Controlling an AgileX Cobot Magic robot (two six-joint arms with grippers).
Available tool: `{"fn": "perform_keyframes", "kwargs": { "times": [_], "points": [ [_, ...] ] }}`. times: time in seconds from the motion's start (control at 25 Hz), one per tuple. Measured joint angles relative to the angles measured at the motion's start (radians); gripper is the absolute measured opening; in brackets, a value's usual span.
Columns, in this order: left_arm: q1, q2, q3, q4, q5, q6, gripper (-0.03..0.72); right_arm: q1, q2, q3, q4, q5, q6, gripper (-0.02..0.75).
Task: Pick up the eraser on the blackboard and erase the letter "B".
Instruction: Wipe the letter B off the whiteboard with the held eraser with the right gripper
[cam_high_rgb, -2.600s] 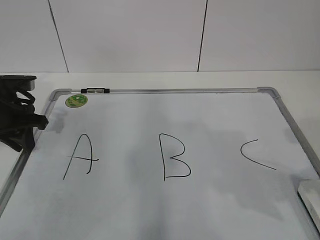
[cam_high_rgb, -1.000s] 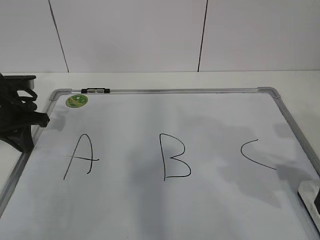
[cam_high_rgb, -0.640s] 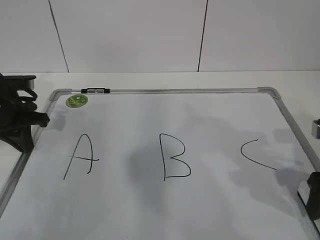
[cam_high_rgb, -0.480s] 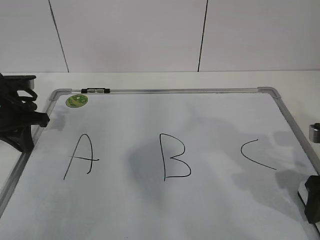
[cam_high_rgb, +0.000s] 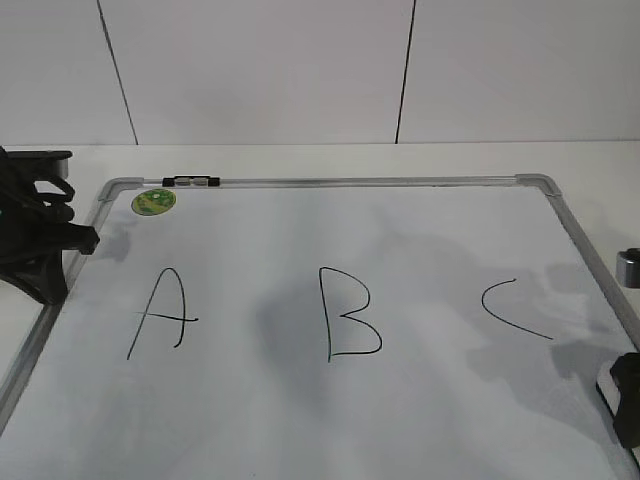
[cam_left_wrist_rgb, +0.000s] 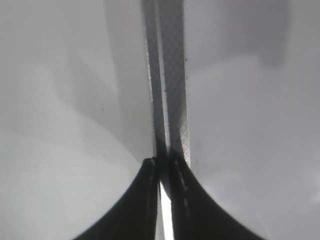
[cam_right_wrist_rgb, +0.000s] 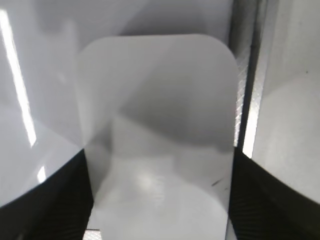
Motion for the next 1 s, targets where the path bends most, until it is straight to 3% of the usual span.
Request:
{"fn": "perform_keyframes", "kwargs": {
  "times": [0.72,1.0],
  "points": [
    [0.000,0.000,0.000,0.000,0.000,0.000,0.027,0.000,0.010,-0.198,0.006,0.206,0.001,0.537],
    [0.000,0.000,0.000,0.000,0.000,0.000,0.027,0.026,0.024,-0.284,0.177,0.219,-0.044,0.534]
  ]
}}
